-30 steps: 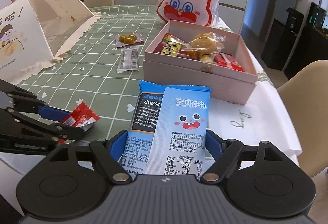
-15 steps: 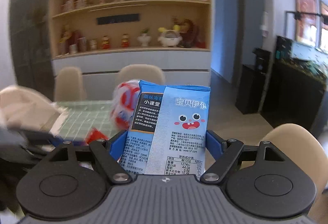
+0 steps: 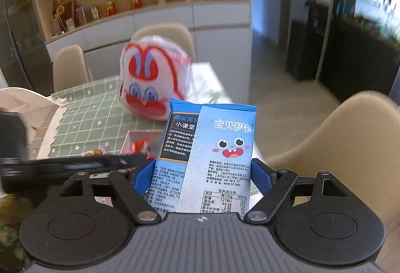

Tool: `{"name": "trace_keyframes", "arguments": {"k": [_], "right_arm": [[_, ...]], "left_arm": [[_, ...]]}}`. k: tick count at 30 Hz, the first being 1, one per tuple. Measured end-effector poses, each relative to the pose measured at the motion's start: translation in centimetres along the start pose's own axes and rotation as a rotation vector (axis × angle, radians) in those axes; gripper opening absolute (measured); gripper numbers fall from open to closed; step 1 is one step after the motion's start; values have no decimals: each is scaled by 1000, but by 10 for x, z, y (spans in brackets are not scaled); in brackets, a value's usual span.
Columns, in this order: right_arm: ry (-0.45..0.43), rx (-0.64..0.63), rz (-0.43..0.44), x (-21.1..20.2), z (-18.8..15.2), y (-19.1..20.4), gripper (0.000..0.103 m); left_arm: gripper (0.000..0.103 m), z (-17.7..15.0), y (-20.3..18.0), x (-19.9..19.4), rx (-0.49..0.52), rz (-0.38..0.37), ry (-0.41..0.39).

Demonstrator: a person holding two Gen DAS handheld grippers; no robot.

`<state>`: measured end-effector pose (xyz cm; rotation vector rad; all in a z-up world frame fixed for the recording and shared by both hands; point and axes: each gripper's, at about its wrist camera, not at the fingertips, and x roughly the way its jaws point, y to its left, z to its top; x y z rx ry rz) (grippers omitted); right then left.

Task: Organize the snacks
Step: 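Carry the red packet and blue bag over the pink box with both grippers, then open both grippers to drop the red packet and blue bag into the pink box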

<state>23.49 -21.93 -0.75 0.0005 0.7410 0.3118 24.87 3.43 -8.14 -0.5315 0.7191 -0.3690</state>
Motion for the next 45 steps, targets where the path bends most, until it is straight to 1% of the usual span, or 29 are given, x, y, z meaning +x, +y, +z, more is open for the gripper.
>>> {"name": "trace_keyframes", "arguments": {"k": [1, 3, 7, 9, 11, 12, 15, 17, 18, 19, 20, 21, 22, 23, 24, 25, 26, 29, 33, 34, 36, 37, 38, 39, 41, 42, 43, 44, 45], "right_arm": [[18, 18, 18, 13, 0, 0, 81], [51, 60, 50, 48, 2, 0, 81], [127, 103, 51, 109, -4, 2, 82], [195, 119, 79, 132, -13, 3, 83], [219, 131, 98, 141, -22, 3, 83], [215, 142, 112, 140, -24, 1, 85], [148, 206, 197, 122, -24, -12, 86], [110, 220, 243, 103, -20, -22, 87], [97, 219, 237, 94, -19, -25, 87], [79, 216, 214, 85, -17, -32, 87], [55, 208, 181, 76, -16, -34, 87], [31, 198, 156, 66, -15, -37, 88], [16, 192, 140, 60, -15, -38, 89], [11, 190, 136, 55, -15, -41, 89], [11, 194, 144, 53, -15, -42, 89], [14, 205, 159, 51, -16, -44, 89], [19, 220, 176, 52, -16, -47, 89], [17, 247, 198, 58, -16, -47, 89], [23, 246, 198, 68, -5, -38, 89], [44, 233, 185, 71, -4, -35, 89], [77, 189, 176, 72, -6, -28, 89], [92, 164, 162, 73, -9, -25, 88], [97, 141, 134, 70, -15, -23, 88], [90, 128, 112, 66, -22, -23, 88], [64, 139, 102, 54, -38, -29, 88], [54, 156, 102, 49, -46, -32, 87], [45, 179, 103, 46, -55, -36, 86], [39, 206, 98, 44, -64, -39, 85], [35, 225, 93, 43, -70, -41, 78]], "left_arm": [[54, 3, -1, 2, 5, -5, 13], [54, 6, 6, 9, -16, -45, 47], [55, 3, 25, -6, -137, -32, -22], [55, 2, 27, -9, -141, -47, -9], [55, 4, 23, -7, -103, -46, 17], [55, 4, 20, -6, -91, -49, 23], [55, 1, 18, 1, -110, -82, 35], [55, -3, 18, 12, -112, -103, 59], [55, -6, 15, 16, -89, -100, 77], [56, -10, 9, 23, -37, -71, 107], [56, -15, 0, 32, 48, -10, 152], [54, -23, -12, 43, 172, 89, 211], [55, -32, -25, 48, 303, 163, 216], [59, -37, -35, 50, 384, 213, 210], [59, -39, -40, 53, 411, 253, 207], [59, -39, -41, 52, 388, 270, 197], [58, -36, -40, 50, 339, 265, 171], [58, -26, -28, 33, 203, 198, 67], [58, -12, -12, 2, 49, 110, -32], [58, -9, -9, -1, 21, 79, -28], [58, -4, -4, 1, -10, -8, 47], [57, -4, -4, 2, -6, -30, 82], [57, -5, -6, 0, -6, -50, 88], [57, -7, -5, -2, -22, -62, 74], [57, -8, 2, -2, -96, -72, 51], [57, -8, 5, 1, -123, -58, 57], [57, -7, 3, 8, -105, -22, 81], [57, -9, -2, 14, -60, 4, 102], [56, -10, -7, 18, -19, 16, 97]]}}
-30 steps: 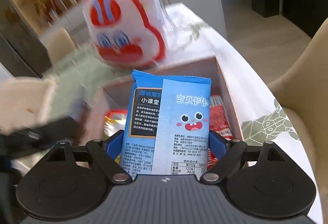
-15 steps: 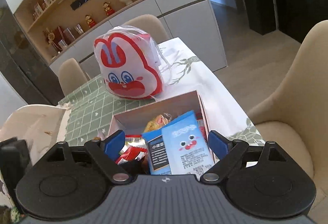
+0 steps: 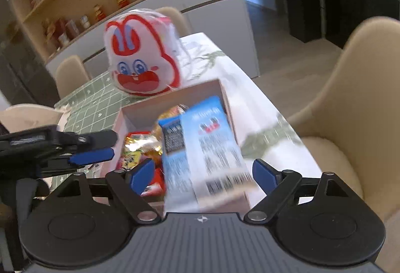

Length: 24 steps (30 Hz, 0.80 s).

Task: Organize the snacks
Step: 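Open both grippers to drop the red packet and blue bag into the pink box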

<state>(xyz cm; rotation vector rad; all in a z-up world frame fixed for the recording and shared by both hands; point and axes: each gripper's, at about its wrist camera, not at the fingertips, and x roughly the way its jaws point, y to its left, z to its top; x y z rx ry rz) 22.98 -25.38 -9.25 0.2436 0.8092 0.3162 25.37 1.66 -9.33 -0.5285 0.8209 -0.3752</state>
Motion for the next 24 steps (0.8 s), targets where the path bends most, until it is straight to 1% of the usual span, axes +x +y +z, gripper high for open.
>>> {"name": "trace_keyframes", "arguments": {"k": [1, 2, 3, 4, 5, 6, 7, 8, 10, 12, 15, 17, 18, 19, 21, 22, 24], "right_arm": [[-2, 12, -1, 1, -5, -2, 73], [-5, 17, -5, 2, -8, -3, 70], [-12, 12, -16, 3, -11, -2, 64], [-17, 1, -23, 2, -13, 0, 61], [-22, -20, -30, 3, -14, 3, 61], [-30, -49, -46, 5, -15, 8, 59], [-37, -80, -51, 8, -15, 13, 56], [-36, -100, -46, 12, -14, 17, 55], [-21, -118, -30, 23, -9, 24, 54], [-29, -149, -28, 35, -2, 33, 54], [5, -213, 1, 47, 12, 45, 55], [-39, -230, 23, 40, 21, 49, 60], [-61, -222, 11, 38, 26, 48, 66], [-80, -205, -14, 39, 32, 46, 67], [-104, -155, -89, 48, 45, 40, 67], [-104, -130, -113, 57, 52, 36, 67], [-72, -97, -99, 75, 63, 30, 64]], "left_arm": [[56, 0, -1, -2, -5, 7, -40], [56, 0, 2, -6, -43, 5, -86], [56, 2, 7, -11, -95, -12, -124], [56, 3, 11, -16, -137, -32, -146], [56, 4, 13, -19, -150, -34, -150], [56, 5, 13, -21, -147, -24, -149], [56, 3, 12, -25, -134, -13, -150], [56, 1, 11, -29, -124, -5, -154], [56, -6, 13, -38, -125, -4, -164], [56, -15, 16, -50, -130, -2, -171], [56, -27, 26, -73, -130, 27, -175], [56, -34, 36, -87, -139, 59, -181], [56, -38, 40, -93, -149, 76, -183], [56, -40, 45, -94, -164, 87, -181], [56, -47, 55, -96, -195, 94, -166], [56, -50, 59, -97, -199, 98, -157], [56, -55, 65, -98, -191, 120, -138]]}}
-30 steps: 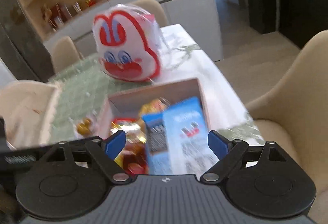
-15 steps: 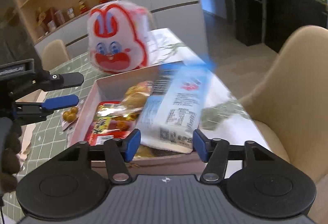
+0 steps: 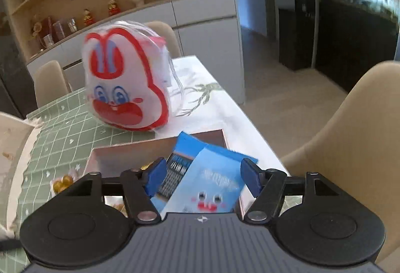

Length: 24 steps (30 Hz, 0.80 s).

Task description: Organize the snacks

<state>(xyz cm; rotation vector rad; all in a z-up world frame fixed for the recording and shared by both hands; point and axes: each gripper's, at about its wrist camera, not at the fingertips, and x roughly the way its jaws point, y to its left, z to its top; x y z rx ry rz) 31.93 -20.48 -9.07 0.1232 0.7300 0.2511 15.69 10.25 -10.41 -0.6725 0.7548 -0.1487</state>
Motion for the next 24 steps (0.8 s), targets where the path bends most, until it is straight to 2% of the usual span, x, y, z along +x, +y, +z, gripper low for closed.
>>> {"name": "trace_keyframes", "arguments": {"k": [6, 8, 11, 13, 17, 21, 23, 24], "right_arm": [[87, -42, 149, 18, -1, 24, 59], [82, -95, 131, 17, -6, 36, 59], [36, -202, 59, 1, -11, 60, 61], [6, -260, 72, -12, -13, 79, 72], [7, -411, 178, -26, -23, 135, 76], [82, -445, 248, -9, -30, 183, 76], [135, -416, 286, 9, -27, 199, 82], [169, -401, 307, 17, -28, 208, 87]], "left_arm": [[56, -6, 26, -9, 11, 81, 16], [56, -7, 34, -10, 14, 110, 15], [56, -6, 44, -11, 39, 150, 1], [56, -4, 48, -10, 47, 175, -9], [55, 10, 61, -8, 56, 230, -35], [55, 21, 77, -18, 34, 282, -65], [55, 20, 82, -21, 32, 288, -50], [55, 18, 85, -23, 28, 283, -38]]}}
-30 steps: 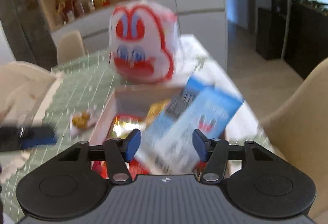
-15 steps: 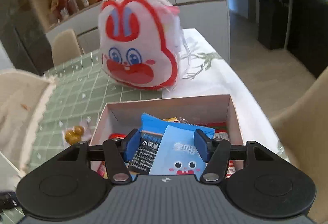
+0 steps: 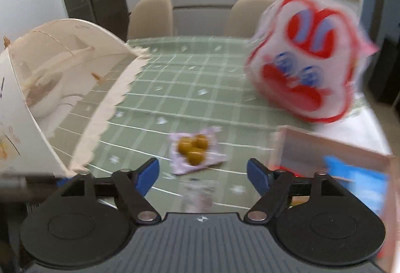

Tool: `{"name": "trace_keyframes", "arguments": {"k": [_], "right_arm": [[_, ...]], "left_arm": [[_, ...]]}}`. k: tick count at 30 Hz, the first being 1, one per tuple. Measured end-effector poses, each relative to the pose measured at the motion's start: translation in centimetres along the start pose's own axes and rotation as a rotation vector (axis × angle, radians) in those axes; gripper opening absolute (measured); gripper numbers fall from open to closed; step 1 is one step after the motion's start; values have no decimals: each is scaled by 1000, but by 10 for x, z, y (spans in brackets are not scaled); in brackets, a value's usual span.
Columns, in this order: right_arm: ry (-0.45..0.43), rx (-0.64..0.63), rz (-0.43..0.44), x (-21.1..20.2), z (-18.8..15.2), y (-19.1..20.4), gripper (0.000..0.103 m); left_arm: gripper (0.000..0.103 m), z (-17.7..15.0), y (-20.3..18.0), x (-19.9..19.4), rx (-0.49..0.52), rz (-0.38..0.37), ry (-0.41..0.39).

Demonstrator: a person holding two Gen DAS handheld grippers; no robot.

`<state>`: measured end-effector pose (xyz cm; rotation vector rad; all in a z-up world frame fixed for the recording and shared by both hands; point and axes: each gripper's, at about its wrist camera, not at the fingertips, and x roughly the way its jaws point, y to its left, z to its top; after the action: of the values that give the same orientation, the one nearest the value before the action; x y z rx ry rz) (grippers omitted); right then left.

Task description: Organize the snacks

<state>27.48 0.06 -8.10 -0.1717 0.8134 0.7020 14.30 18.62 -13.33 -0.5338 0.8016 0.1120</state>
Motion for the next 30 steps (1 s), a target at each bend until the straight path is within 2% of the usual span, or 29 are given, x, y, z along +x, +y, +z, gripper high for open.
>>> {"name": "trace_keyframes", "arguments": {"k": [3, 8, 12, 13, 15, 17, 19, 21, 22, 24, 27, 30], "right_arm": [[87, 3, 66, 41, 13, 16, 88], [116, -19, -37, 93, 23, 29, 86], [164, -15, -59, 120, 23, 24, 67], [153, -33, -69, 118, 21, 25, 61], [148, -51, -62, 110, 18, 26, 55], [133, -45, -4, 93, 12, 27, 51], [110, -51, 39, 68, 3, 30, 28], [83, -71, 80, 35, -9, 34, 27], [73, -74, 109, 20, -16, 35, 23], [85, -74, 166, -4, -35, 36, 23], [124, -86, 156, -25, -69, 37, 23], [159, -89, 117, -38, -102, 39, 23]], "left_arm": [[55, -8, 7, -2, -22, -31, 28], [55, -17, 13, -6, -24, -62, 56], [55, -16, 21, -14, -38, -52, 36], [55, -16, 24, -17, -43, -47, 28], [55, -14, 29, -19, -54, -34, 15], [55, -13, 31, -17, -61, -24, 21], [55, -12, 31, -15, -67, -26, 29], [55, -11, 30, -14, -78, -30, 30], [55, -10, 30, -12, -87, -30, 27], [55, -8, 28, -10, -100, -23, 19], [55, -2, 16, -3, -73, -30, 18], [55, 2, -7, 9, 1, -60, 52]]}}
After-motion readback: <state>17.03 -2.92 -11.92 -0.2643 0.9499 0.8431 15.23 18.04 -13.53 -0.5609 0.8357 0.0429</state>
